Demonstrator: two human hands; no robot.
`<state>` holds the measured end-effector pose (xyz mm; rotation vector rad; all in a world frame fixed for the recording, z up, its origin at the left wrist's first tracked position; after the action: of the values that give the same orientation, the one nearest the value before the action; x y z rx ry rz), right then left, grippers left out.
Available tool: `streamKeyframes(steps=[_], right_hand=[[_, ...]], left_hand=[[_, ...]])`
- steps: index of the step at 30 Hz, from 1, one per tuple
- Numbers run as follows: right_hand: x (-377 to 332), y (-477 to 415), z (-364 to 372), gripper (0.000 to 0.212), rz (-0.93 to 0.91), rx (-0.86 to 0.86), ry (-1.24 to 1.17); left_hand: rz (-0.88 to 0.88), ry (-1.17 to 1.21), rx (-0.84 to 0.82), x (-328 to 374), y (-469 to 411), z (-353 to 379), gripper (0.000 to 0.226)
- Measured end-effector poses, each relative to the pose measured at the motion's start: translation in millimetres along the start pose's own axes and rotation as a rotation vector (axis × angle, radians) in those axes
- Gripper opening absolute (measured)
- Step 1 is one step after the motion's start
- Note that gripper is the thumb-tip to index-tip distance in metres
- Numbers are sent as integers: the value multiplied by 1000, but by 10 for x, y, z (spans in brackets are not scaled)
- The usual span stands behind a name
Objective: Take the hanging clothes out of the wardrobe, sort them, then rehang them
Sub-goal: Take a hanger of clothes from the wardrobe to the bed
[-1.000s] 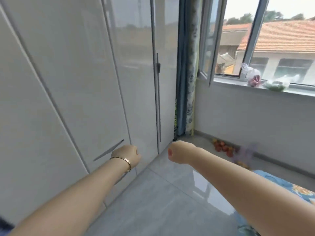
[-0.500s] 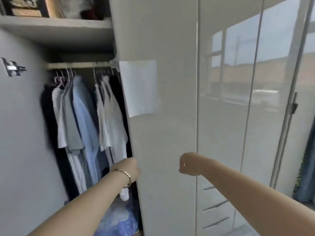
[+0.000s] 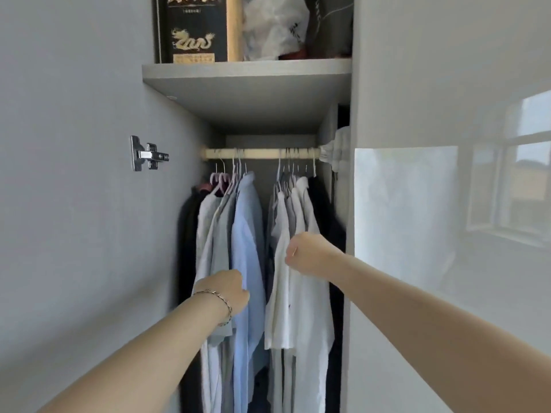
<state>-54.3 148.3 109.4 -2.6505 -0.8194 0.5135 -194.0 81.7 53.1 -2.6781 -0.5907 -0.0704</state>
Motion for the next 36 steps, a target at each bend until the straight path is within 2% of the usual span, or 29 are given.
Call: streamKeyframes(steps=[1,3,6,8,10,11,14,19,21,24,25,27,28,31,33,36], right_hand=[[-64,-350,-2,29,-16,37,-11],[-134,-782,-97,28,-33,127,-7],[-166,-1310,-137,13,8,243,14],[-141,-1612,2,26,78,210,2],[-112,-1806,170,20,135,169,16],[-87,-1893,238,17,162,186,3],[-56,-1984,321,34,268,214,-31],[-55,-2108,297,36,342,215,13],[-94,-2072,222,42,342,251,70],[-233,-1922,25,42,240,258,225],[-256,-1859,-30,40,231,289,197],[-249,-1723,-143,35,353,371,-87],[-269,-1615,-198,34,375,387,-142],[-282,-1339,-323,34,361,405,-116],[-248,-1102,-404,35,370,419,-220],[-201,-711,-482,37,346,369,-184]], left_hand=[[-56,8,28,-58,-219,-4,27],[-55,9,85,-160,-493,-91,29],[-58,-4,121,-243,-801,-201,32],[-57,-12,127,-302,-998,-227,31],[-44,-2,121,-366,-1205,-179,30],[-36,-1,111,-391,-1287,-141,30],[16,18,42,-407,-1457,-28,28],[-7,122,-185,-434,-1600,98,26],[-26,158,-247,-460,-1642,141,24],[-27,178,-251,-483,-1645,179,20],[-31,190,-242,-483,-1624,186,19],[-31,212,-207,-470,-1554,184,17],[-23,215,-176,-457,-1504,174,18],[2,213,-93,-405,-1290,128,24],[25,187,-60,-355,-1094,93,27],[52,118,-24,-280,-757,41,28]])
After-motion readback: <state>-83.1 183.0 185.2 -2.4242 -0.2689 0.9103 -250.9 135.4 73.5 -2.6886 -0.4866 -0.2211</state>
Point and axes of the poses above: each hand's wrist, its own y-axis away from the middle knuckle, its own z-axis out of the palm, x = y × z, the point moved 5 cm from there along -y, towards the middle knuckle, and after that the axes turned 12 degrees about x, right-handed, at the moved point
